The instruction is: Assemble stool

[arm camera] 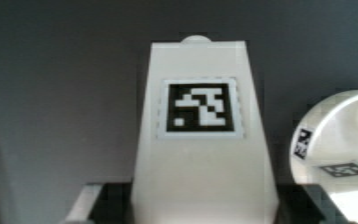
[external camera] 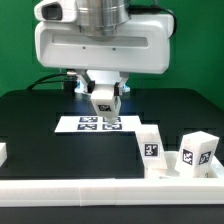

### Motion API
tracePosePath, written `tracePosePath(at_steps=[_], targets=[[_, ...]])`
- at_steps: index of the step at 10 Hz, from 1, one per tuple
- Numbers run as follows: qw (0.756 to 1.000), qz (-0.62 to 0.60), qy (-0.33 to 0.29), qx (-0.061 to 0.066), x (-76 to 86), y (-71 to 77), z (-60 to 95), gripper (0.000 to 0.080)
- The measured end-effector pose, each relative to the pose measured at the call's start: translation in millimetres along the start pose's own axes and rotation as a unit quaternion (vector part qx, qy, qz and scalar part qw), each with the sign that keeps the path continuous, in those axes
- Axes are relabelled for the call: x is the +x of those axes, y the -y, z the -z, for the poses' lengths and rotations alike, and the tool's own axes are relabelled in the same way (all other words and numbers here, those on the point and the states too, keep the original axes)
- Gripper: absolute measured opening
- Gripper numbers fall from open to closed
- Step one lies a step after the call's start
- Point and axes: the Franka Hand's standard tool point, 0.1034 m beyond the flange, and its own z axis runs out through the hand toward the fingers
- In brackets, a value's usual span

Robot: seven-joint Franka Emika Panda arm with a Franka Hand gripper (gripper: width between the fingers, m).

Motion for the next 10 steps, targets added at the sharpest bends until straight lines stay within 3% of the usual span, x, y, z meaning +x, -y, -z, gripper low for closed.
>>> tracePosePath(at_steps=[3,5,8,10], targets=[[0.993,0.008,-0.114,0.01,6.2,8.4,-1.8,0.0338],[0.981,-0.009,-0.19,0.026,-1.4,39.4,-0.8,0.0338],[0.979,-0.003,-0.203,0.032,-19.8,79.6,-4.0,0.0338],[0.979,-0.004,-0.201,0.035,-26.6,95.4,-7.2,0.0338]])
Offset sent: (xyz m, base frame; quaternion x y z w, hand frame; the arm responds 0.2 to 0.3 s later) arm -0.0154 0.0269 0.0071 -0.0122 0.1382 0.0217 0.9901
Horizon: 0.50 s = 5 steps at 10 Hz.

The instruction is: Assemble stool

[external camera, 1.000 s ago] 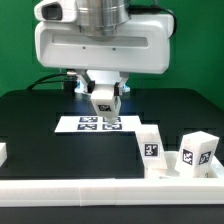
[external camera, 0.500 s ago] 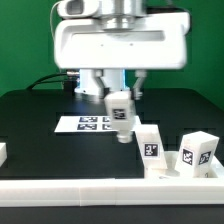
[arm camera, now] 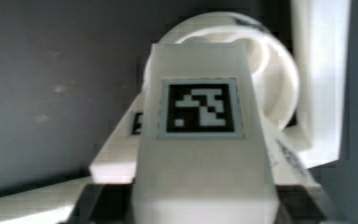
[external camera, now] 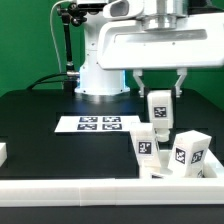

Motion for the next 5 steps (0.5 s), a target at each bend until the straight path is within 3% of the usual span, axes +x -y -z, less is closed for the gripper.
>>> tracePosePath(at_steps=[5], targets=[[1.0,0.009,0.0,0.0,0.4,1.6,-1.4,0.0338]])
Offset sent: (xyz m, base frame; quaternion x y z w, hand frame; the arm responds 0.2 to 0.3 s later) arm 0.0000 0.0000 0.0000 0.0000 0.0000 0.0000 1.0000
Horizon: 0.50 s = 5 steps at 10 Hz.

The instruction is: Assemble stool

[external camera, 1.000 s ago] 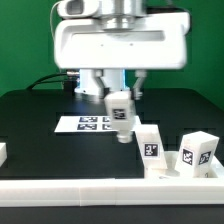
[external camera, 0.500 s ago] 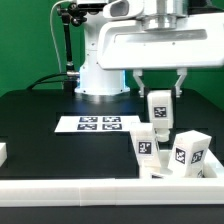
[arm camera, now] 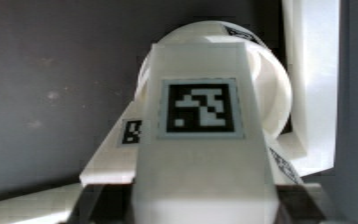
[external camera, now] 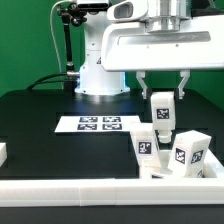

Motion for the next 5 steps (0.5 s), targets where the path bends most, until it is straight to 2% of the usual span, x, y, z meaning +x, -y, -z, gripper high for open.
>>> tracePosePath(at_steps=[3,5], targets=[[1.0,0.027,-0.008,-0.002,15.6,11.0,-8.8,0.0338],[1.0,0.026,-0.006,-0.002,14.0,9.9,-9.0,0.0338]])
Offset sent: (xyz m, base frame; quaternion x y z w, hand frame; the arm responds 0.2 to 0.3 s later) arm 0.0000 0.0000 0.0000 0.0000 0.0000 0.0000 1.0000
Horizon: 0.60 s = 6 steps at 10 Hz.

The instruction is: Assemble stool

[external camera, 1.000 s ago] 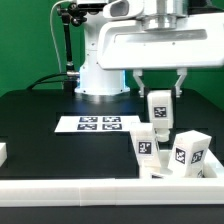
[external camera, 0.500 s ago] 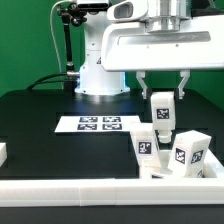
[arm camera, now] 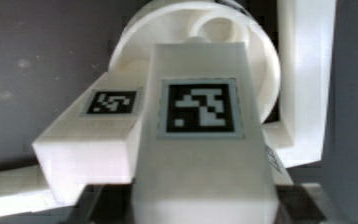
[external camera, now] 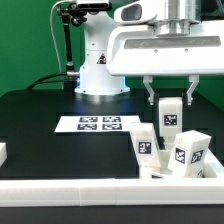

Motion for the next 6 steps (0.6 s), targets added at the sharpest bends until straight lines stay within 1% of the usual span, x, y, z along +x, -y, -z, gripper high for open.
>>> tracePosePath(at_steps=[2,4,5,6], targets=[[1.0,0.002,0.001,-0.001,-1.0,0.8,-0.9,0.0338],[0.999,0.041,0.002,-0.006,-6.5,18.7,-6.7,0.0338],[0.999,0.052,0.002,-0.008,-2.9,22.5,-10.6,0.0338],[0.998,0.055,0.002,-0.009,-0.7,21.7,-12.1,0.0338]])
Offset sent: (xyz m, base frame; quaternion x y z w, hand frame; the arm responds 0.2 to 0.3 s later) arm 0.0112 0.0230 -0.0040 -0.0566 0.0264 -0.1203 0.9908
